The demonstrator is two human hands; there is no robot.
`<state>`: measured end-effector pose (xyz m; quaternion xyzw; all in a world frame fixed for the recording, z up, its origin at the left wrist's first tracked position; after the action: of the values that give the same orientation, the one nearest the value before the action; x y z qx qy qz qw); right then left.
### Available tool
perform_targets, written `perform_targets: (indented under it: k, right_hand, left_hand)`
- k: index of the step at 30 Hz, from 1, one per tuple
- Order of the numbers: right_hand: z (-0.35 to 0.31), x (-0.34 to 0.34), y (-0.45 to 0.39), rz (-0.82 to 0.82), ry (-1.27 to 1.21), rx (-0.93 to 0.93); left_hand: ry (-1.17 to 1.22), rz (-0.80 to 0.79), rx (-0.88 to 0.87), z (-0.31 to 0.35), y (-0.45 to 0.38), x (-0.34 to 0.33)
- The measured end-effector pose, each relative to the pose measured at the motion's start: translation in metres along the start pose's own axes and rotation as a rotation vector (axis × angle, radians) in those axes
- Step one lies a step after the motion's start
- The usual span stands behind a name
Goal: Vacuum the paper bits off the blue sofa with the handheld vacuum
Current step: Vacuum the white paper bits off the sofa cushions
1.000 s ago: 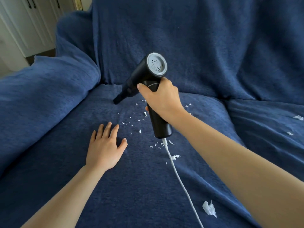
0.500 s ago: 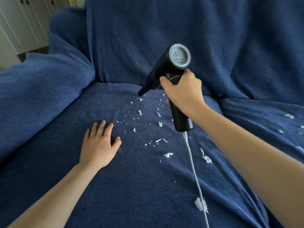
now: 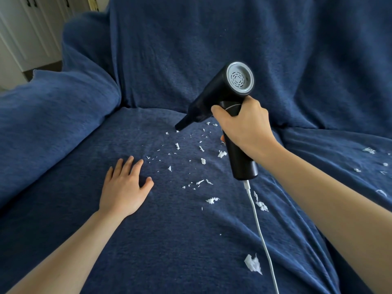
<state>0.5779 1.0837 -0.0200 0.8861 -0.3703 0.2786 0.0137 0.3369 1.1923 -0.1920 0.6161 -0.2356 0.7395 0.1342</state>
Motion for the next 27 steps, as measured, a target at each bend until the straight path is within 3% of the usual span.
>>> perform_targets:
  k: [21, 27]
  right_hand:
    - [-0.016, -0.019, 0.055, -0.192, -0.067, 0.038]
    - [-0.016, -0.021, 0.057, -0.181, -0.052, 0.059]
  left_hand:
    - [-0.013, -0.032, -0.005, 0.001, 0.005, 0.002]
    - [0.006, -0.023, -0.007, 0.002, 0.008, 0.002]
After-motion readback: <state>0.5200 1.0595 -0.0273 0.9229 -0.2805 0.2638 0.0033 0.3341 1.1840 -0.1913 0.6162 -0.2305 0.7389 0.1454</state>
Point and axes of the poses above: each hand's wrist, its own y-axis away from the middle knuckle, its own x-axis out of the back of the hand, z = x × y, the point moved 4 cm from there along -y, towards the middle knuckle, and after that the axes turned 8 degrees about -x, right-handed, at the moved point
